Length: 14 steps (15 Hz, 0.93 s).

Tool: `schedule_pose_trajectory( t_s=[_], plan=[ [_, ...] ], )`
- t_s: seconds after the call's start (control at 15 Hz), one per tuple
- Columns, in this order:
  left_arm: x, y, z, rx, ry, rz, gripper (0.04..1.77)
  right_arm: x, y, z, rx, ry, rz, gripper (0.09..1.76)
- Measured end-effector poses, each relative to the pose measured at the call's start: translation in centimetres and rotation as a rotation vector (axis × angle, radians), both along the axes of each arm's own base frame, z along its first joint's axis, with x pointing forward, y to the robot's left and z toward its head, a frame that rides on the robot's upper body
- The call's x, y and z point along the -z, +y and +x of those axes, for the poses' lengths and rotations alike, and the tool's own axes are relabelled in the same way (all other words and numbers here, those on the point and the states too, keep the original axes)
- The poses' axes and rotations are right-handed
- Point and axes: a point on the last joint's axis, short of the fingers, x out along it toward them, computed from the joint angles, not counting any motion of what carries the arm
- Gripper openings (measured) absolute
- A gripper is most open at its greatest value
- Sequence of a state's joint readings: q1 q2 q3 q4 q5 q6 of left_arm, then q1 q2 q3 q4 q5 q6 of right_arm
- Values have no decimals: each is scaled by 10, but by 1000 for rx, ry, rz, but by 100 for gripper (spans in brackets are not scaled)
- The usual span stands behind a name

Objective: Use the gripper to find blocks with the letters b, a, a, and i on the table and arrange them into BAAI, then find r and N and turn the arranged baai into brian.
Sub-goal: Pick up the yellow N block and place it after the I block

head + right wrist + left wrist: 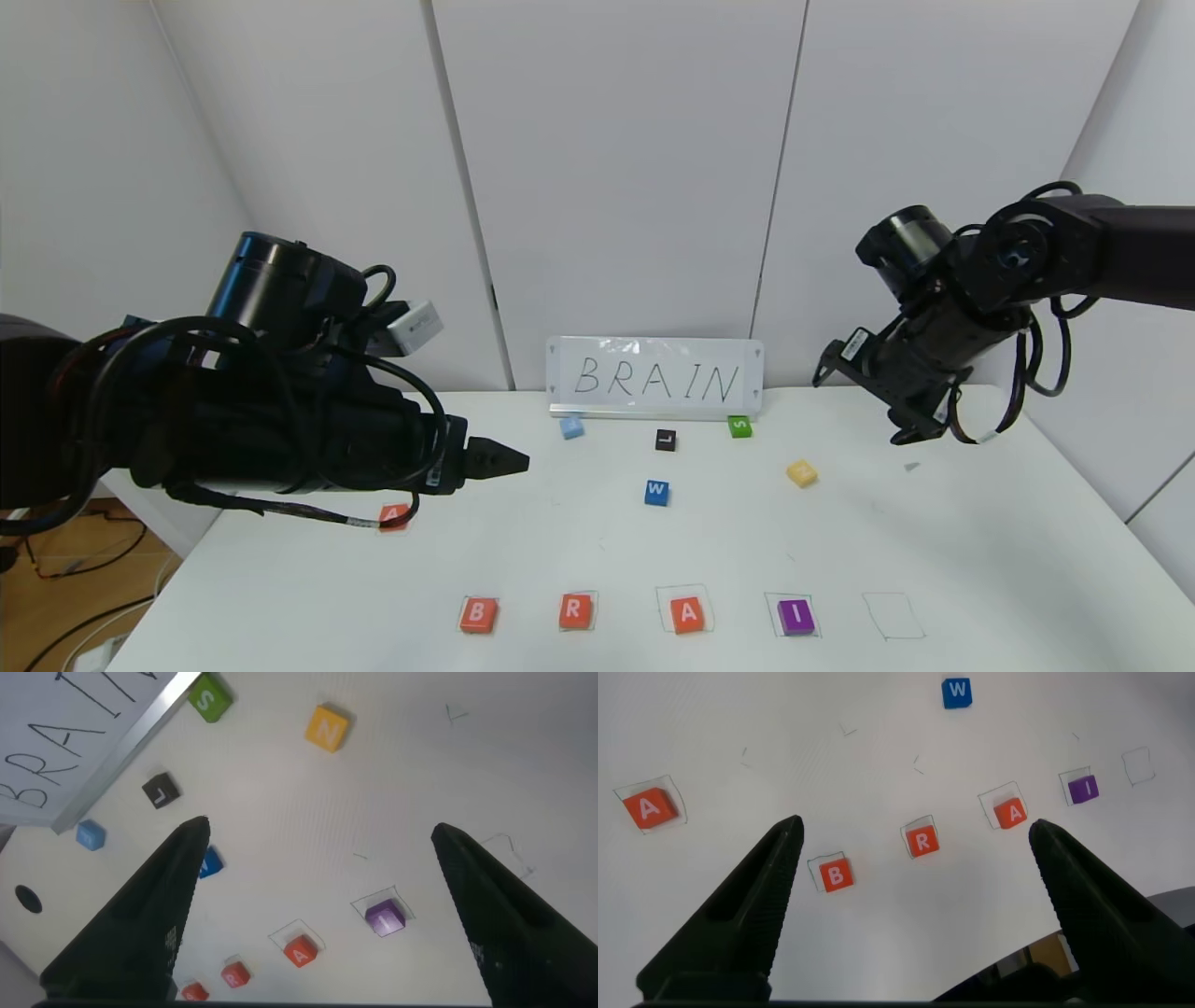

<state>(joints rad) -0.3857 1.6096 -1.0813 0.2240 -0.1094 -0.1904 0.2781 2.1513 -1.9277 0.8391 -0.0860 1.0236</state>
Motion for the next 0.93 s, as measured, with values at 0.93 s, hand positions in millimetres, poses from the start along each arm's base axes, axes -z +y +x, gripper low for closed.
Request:
schedule_pose_trajectory(
  t_s=[0.93],
  plan=[
    [4,-1,3,-2,11,5,172,74,9,41,40,112,-8,171]
  ],
)
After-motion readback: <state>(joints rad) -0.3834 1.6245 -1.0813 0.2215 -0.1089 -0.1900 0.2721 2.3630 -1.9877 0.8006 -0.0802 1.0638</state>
